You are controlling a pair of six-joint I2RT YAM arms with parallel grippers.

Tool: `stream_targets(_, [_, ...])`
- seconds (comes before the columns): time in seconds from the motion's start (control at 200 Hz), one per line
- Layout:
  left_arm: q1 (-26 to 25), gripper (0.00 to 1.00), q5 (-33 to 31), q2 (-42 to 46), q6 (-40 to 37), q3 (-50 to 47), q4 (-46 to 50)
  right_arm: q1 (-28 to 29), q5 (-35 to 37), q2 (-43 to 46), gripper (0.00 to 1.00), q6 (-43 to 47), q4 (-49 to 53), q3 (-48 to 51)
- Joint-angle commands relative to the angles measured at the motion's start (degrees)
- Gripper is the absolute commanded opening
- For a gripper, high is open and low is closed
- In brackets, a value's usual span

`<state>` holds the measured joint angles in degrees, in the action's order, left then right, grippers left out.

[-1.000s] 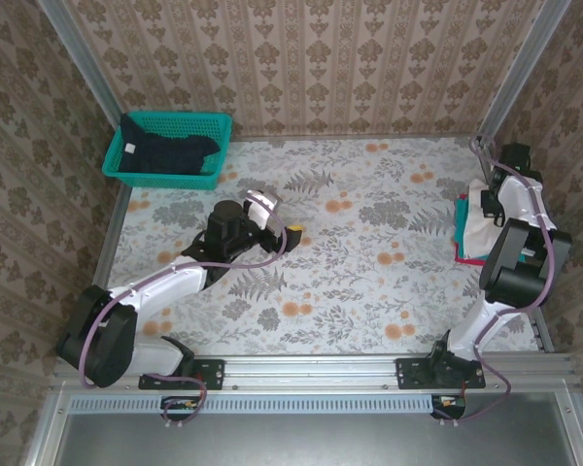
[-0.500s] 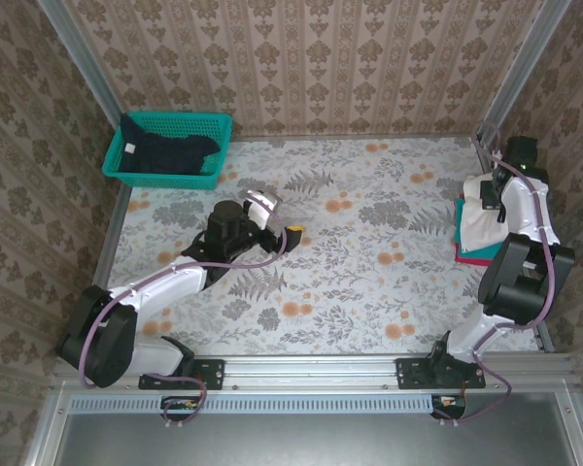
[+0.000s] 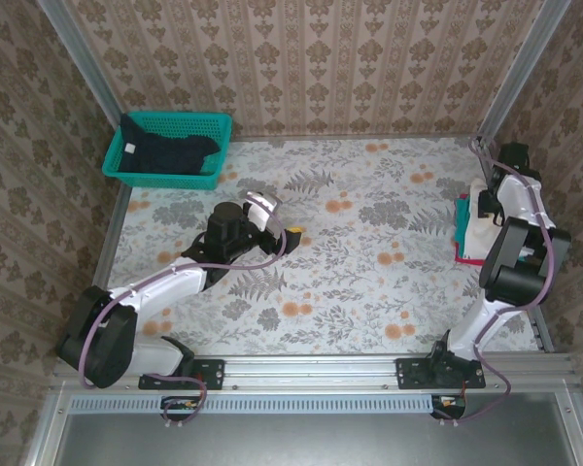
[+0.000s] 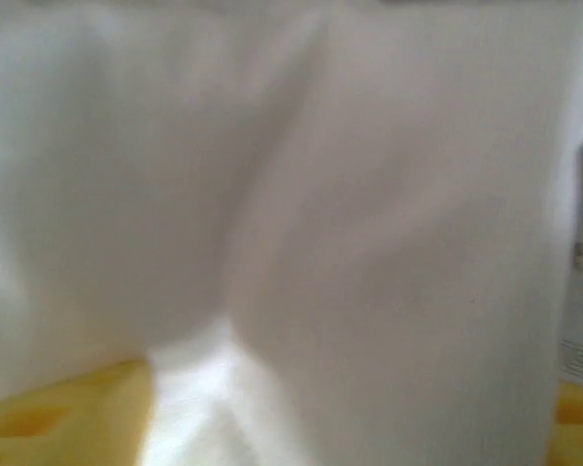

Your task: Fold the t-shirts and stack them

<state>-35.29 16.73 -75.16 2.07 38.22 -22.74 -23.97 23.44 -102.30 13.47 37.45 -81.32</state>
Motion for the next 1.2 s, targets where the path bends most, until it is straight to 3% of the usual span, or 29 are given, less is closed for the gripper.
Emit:
stream_targets(0.0, [-0.2,1.00,0.4,1.6,-0.5,-0.7,-1.4,1.7,-2.7,8.7,0.95,-2.5,-2.5,1.0])
stream_targets(0.23, [-0.2,1.00,1.2,0.7,0.3,-0.7,-2.5,2.9,-12.3,15.1,0.94,-11.7,-11.0,8.1])
stream_targets(0.39, [-0.2,1.00,0.9,1.5,-0.1,-1.1,-1.9,-0.8,-13.2,9.6,0.96,-19.3,-11.5,10.0])
stream_targets(0.47, [-0.3,1.00,0.3,1.9,-0.6,-1.5,-1.5,-1.5,-16.0,6.4,1.00,-19.5,-10.3,9.4])
stream_targets(0.7, [-0.2,1.00,1.0,0.9,0.2,-1.1,-2.3,-1.0,-24.7,1.8,0.98,-19.0,-9.0,10.2])
stream_targets(0.845, [-0.2,1.00,1.7,0.4,0.7,-0.5,-2.5,-1.0,-23.1,10.0,0.99,-19.8,-15.4,15.8])
stream_targets(1.015, [0.2,1.00,-1.7,0.1,0.1,-0.8,-2.2,0.0,-27.7,23.1,1.00,-19.6,-22.8,23.1])
stream_targets(1.195, [4.6,1.00,-4.9,2.2,0.8,-2.8,-1.6,9.3,-28.4,36.0,1.00,-17.7,-31.2,33.2])
